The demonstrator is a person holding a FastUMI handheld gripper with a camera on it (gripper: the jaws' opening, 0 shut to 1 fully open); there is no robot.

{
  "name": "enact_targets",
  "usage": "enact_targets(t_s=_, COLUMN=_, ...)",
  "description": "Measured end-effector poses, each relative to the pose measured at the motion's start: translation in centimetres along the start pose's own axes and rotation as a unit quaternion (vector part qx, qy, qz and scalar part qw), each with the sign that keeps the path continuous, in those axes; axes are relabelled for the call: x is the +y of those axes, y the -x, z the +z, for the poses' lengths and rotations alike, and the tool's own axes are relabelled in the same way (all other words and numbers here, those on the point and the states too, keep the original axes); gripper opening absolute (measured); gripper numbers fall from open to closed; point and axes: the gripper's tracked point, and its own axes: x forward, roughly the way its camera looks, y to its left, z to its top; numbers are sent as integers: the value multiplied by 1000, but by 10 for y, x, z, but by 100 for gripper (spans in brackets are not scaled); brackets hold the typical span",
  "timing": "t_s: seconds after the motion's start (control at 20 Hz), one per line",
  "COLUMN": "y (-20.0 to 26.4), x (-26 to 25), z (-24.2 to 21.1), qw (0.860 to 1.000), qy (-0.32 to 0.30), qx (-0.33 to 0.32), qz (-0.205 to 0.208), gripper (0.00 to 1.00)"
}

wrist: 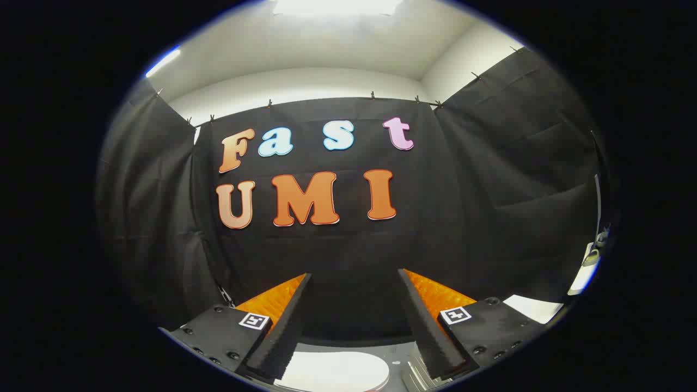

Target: Open the toilet lid.

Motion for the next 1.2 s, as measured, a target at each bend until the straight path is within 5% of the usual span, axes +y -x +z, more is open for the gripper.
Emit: enact_targets(t_s=1.2, y=0, x=-14, z=-32, qw=1000, qy=-7, qx=20, qz=-18, gripper=98)
